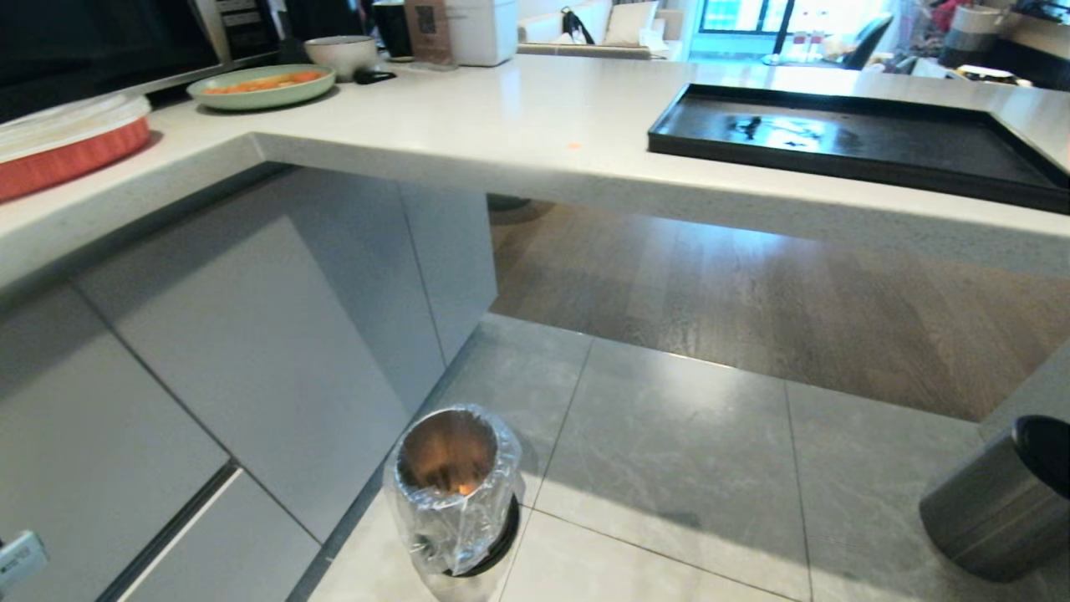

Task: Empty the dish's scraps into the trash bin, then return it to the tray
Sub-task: Move the bowl over the trash can

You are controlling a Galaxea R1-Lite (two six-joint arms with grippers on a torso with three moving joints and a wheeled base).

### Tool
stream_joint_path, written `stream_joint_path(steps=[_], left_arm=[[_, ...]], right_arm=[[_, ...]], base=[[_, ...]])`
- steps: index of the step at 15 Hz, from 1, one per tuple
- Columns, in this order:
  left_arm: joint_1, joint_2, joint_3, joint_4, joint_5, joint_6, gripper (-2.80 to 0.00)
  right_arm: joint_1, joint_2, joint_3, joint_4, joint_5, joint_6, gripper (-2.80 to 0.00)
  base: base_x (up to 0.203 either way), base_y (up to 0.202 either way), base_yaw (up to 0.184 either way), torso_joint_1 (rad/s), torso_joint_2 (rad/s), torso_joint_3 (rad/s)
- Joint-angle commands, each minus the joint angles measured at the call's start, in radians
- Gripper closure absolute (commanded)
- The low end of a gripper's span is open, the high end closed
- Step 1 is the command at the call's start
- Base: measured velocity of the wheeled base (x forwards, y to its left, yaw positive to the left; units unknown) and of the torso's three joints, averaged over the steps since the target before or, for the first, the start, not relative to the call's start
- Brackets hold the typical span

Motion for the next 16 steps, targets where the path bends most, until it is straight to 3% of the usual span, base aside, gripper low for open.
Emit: stream_joint_path(steps=[1, 5, 16], left_arm=[[-0.001, 0.004, 0.000, 0.005, -0.001, -0.002, 0.00], [-0.009, 0.004, 0.000, 0.003, -0.001, 0.000, 0.00], [-0.023, -0.002, 0.000, -0.047, 0.004, 0.006, 0.00]], right_arm=[[0.000, 0.000, 0.000, -0.001, 0.000, 0.000, 0.00], [0.000, 0.000, 0.000, 0.000, 0.000, 0.001, 0.00], [0.000, 0.000, 0.000, -0.001, 0.000, 0.001, 0.00]], base=[[-0.001, -0.007, 0.179, -0.002, 0.00, 0.011], [0.000, -0.007, 0.130, 0.002, 0.00, 0.003], [0.000, 0.000, 0.000, 0.000, 0.00, 0.000]])
